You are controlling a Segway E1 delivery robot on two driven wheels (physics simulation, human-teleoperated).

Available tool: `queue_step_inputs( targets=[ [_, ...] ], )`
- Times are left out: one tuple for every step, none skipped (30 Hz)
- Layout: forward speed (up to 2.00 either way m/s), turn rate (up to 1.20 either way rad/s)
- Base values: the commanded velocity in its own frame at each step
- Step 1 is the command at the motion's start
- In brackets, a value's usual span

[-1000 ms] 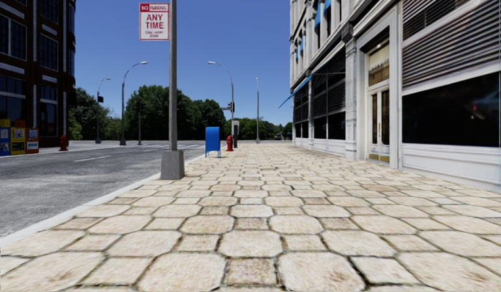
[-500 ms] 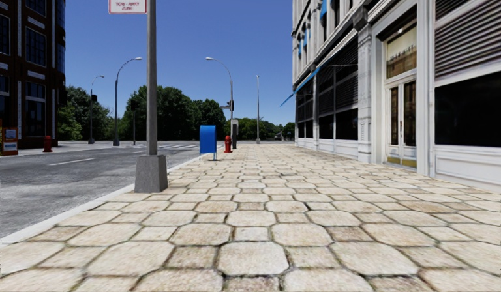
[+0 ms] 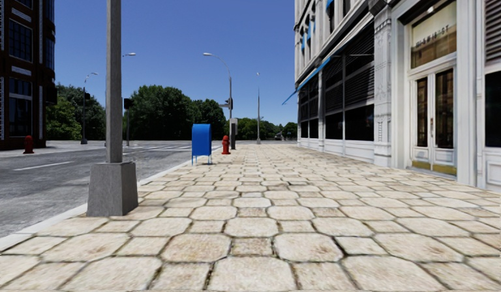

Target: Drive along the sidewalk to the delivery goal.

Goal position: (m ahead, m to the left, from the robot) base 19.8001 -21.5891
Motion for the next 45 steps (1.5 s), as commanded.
queue_step_inputs(
  targets=[
    [2.0, 0.0],
    [2.0, 0.0],
    [2.0, 0.0],
    [2.0, 0.0],
    [2.0, 0.0],
    [2.0, 0.0],
    [2.0, 0.0],
    [2.0, 0.0],
    [2.0, 0.0],
    [2.0, 0.0],
    [2.0, 0.0],
    [2.0, 0.0],
    [2.0, 0.0],
    [2.0, 0.0],
    [2.0, 0.0],
    [2.0, 0.0],
    [2.0, 0.0],
    [2.0, 0.0],
    [2.0, 0.0],
    [2.0, 0.0],
    [2.0, 0.0],
    [2.0, 0.0],
    [2.0, 0.0],
    [2.0, 0.0],
    [2.0, 0.0],
    [2.0, 0.0],
    [2.0, 0.0],
    [2.0, 0.0],
    [2.0, 0.0],
    [2.0, 0.0],
    [2.0, 0.0],
    [2.0, 0.0],
    [2.0, 0.0],
    [2.0, 0.0],
    [2.0, 0.0],
    [2.0, 0.0],
    [2.0, 0.0],
    [2.0, 0.0],
    [2.0, 0.0],
    [2.0, 0.0],
    [2.0, 0.0],
    [2.0, 0.0],
    [2.0, 0.0],
    [2.0, 0.0],
    [2.0, 0.0]
  ],
)
